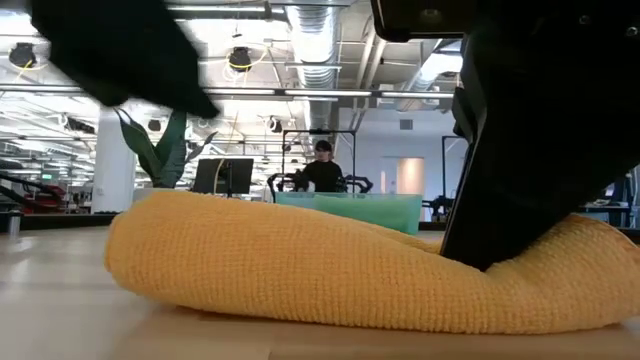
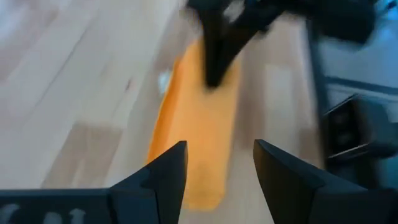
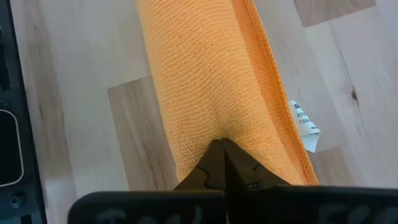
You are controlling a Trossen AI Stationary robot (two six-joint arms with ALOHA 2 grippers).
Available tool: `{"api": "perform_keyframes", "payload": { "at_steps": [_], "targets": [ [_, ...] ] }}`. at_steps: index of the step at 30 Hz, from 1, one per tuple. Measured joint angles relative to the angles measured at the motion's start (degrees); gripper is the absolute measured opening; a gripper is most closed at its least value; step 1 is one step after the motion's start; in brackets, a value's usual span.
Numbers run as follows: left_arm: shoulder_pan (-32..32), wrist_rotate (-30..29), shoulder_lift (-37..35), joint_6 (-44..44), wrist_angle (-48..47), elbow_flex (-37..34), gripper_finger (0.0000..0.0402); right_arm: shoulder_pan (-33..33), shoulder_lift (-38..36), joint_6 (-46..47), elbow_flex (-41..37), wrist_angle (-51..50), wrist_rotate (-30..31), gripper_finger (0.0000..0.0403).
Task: Roll towel into tight, uniform cylinder
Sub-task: Roll the orange microfiber towel
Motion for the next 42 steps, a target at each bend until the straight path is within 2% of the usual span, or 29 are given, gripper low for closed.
{"api": "perform_keyframes", "payload": {
  "at_steps": [4,12,19,23,31,37,42],
  "targets": [
    [-1.3,-1.4,-0.2,7.9,5.0,-0.1,0.0176,-0.1,0.0,-0.1,0.0,0.0,-0.2,0.001],
    [0.8,4.2,6.7,12.8,18.0,-0.1,0.0176,-0.1,0.0,-0.2,0.0,0.1,0.0,0.001],
    [3.5,4.4,7.9,11.1,16.6,0.0,0.0163,0.0,0.0,-0.4,0.0,0.1,-0.8,0.0009],
    [4.8,8.8,7.9,9.6,15.7,0.0,0.0124,0.2,0.0,-1.2,0.0,0.1,-0.8,0.001],
    [6.3,12.1,9.3,4.6,9.7,0.2,0.0054,0.0,0.0,-1.3,0.6,-0.5,-2.3,0.0012],
    [6.5,12.0,9.2,2.4,9.2,0.1,0.0037,-0.2,0.3,-1.3,2.1,-1.6,-3.8,0.0023],
    [6.6,12.8,9.3,-1.2,8.5,0.1,0.0036,-0.8,0.6,-0.2,3.5,-3.2,-4.4,0.0061]
  ]
}}
